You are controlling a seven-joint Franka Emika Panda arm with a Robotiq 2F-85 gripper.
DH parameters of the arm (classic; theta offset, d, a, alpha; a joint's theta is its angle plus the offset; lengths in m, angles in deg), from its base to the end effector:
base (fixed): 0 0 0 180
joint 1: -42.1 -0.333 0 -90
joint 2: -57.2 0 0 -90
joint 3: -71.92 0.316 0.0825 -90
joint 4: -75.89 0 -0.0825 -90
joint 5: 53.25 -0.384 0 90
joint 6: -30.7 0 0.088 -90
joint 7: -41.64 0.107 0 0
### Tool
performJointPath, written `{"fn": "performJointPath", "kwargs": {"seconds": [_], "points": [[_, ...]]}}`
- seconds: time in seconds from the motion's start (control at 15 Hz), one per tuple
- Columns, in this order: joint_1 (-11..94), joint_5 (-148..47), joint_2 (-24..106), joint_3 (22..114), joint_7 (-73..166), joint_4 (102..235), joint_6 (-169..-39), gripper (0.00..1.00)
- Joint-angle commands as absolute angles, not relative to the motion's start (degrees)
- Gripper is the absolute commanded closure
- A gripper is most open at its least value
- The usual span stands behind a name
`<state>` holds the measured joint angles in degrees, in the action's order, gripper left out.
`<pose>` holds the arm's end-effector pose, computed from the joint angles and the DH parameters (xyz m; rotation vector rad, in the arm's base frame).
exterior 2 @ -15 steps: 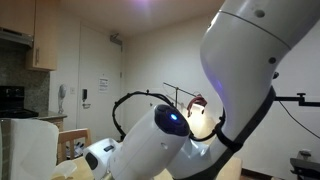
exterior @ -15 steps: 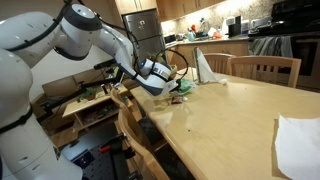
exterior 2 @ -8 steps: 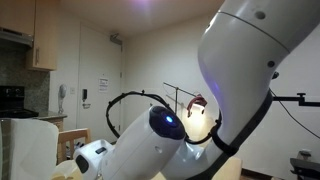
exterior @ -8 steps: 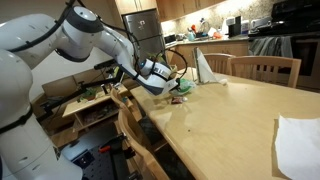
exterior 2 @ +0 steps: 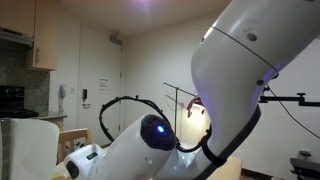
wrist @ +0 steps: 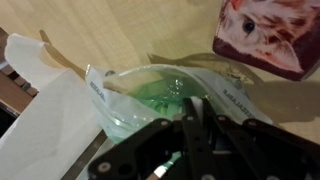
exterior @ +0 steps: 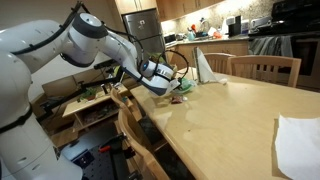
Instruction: Pick up the marshmallow from the table and place it in the pack
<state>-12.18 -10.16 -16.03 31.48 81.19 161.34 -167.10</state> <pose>0.5948 0.3457 0.0496 2.3674 1.3776 1.0569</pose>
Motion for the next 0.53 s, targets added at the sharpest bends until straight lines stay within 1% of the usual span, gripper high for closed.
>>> {"fn": "performJointPath", "kwargs": {"seconds": [0.0,0.07,0.13,0.33,0.47], "points": [[-12.09,-11.46,-17.84,30.04,80.62,159.29,-167.37,0.61],[-11.9,-11.6,-18.11,30.03,80.44,158.8,-167.37,0.6],[-12.1,-11.74,-18.21,29.78,80.62,159.03,-167.37,0.54],[-12.05,-11.51,-18.21,29.82,80.55,159.16,-167.37,0.3],[-11.7,-11.26,-17.76,30.38,80.64,159.43,-167.37,0.16]]}}
